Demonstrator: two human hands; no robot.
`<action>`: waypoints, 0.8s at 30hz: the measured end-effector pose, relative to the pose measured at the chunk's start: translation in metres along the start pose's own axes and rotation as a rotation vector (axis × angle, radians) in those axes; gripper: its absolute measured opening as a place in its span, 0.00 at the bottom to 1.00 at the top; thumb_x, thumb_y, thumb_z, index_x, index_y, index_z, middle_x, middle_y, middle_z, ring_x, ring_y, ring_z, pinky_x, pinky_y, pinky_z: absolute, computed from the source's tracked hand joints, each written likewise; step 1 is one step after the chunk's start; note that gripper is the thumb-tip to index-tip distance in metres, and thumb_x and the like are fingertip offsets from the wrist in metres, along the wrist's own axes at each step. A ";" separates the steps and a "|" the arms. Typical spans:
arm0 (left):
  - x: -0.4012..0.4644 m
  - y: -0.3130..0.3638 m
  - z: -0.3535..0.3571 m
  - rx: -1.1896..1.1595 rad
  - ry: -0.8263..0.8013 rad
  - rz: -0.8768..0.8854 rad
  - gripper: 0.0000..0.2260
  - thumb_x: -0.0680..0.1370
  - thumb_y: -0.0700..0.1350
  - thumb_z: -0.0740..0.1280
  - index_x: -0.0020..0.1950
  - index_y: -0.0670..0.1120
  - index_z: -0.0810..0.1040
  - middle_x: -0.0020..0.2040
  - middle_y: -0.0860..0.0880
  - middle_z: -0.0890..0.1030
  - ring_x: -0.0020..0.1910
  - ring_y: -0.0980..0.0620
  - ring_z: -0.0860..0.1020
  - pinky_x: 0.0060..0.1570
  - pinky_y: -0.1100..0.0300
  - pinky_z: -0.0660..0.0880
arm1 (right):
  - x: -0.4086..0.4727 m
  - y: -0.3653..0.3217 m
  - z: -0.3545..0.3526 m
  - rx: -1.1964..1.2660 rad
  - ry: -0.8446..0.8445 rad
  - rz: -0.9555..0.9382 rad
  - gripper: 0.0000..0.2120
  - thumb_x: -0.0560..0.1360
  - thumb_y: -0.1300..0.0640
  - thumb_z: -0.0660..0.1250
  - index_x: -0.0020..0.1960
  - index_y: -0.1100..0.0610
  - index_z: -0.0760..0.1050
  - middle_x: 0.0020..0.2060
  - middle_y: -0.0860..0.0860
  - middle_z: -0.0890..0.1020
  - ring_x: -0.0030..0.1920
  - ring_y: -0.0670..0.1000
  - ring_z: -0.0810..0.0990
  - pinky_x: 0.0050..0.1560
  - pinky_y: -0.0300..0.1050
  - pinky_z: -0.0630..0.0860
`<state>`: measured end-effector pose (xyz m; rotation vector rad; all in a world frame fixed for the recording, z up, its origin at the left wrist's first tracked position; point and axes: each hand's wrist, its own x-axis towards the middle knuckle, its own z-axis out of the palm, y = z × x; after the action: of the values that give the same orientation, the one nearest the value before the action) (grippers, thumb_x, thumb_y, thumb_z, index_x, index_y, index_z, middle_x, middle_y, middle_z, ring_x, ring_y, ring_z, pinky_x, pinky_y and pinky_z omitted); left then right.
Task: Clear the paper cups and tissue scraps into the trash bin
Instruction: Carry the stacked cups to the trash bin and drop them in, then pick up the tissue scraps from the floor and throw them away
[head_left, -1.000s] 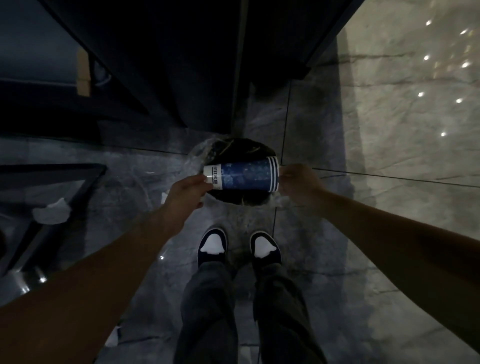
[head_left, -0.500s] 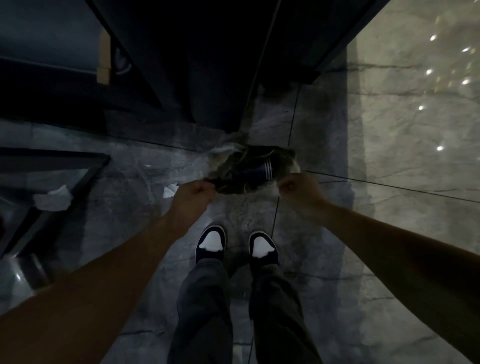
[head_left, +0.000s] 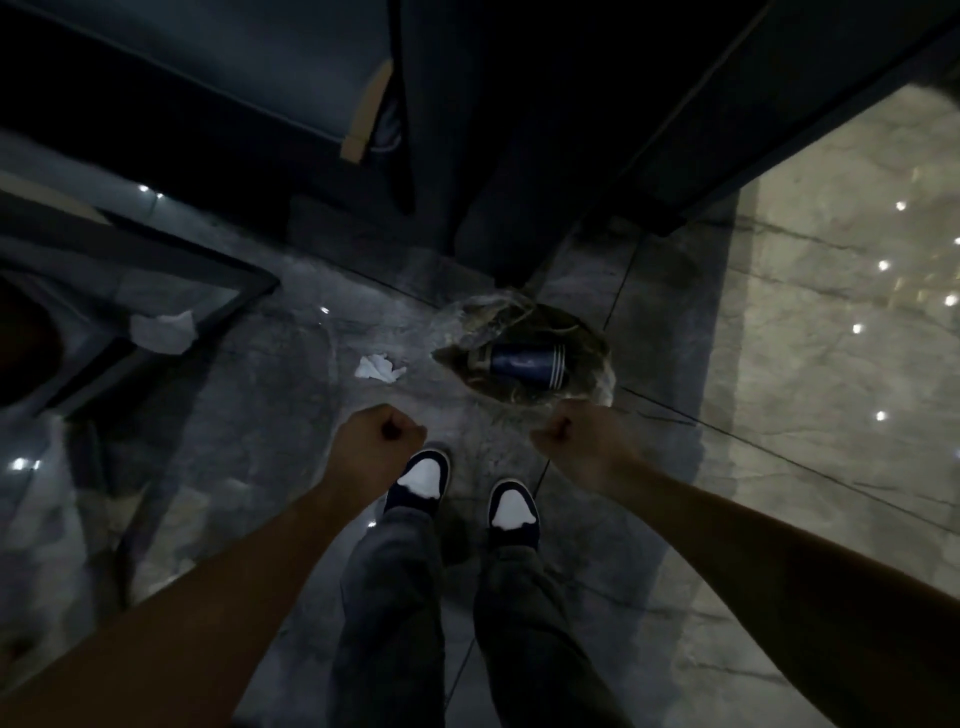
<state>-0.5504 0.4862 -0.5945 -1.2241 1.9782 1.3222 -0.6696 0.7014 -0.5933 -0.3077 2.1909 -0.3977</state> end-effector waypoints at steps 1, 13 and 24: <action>-0.004 -0.003 -0.003 -0.018 0.026 -0.006 0.08 0.75 0.43 0.72 0.37 0.43 0.79 0.35 0.47 0.82 0.40 0.47 0.82 0.44 0.57 0.78 | 0.000 -0.004 0.001 -0.023 -0.013 -0.024 0.17 0.74 0.52 0.65 0.31 0.60 0.72 0.28 0.52 0.74 0.30 0.49 0.73 0.30 0.42 0.68; -0.059 -0.077 -0.039 -0.336 0.243 -0.098 0.16 0.73 0.39 0.74 0.29 0.45 0.71 0.22 0.53 0.74 0.25 0.57 0.73 0.35 0.59 0.70 | -0.015 -0.066 0.024 -0.191 -0.101 -0.133 0.16 0.73 0.51 0.65 0.28 0.52 0.68 0.29 0.51 0.77 0.36 0.53 0.79 0.40 0.47 0.76; -0.101 -0.170 -0.075 -0.305 0.316 -0.222 0.14 0.74 0.44 0.73 0.33 0.41 0.73 0.28 0.48 0.74 0.30 0.53 0.73 0.33 0.59 0.67 | -0.027 -0.130 0.102 -0.241 -0.256 -0.225 0.12 0.73 0.51 0.66 0.34 0.55 0.74 0.31 0.48 0.78 0.36 0.49 0.77 0.36 0.41 0.73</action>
<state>-0.3468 0.4370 -0.5683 -1.8390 1.8126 1.4212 -0.5620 0.5736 -0.5820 -0.7032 1.9582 -0.2014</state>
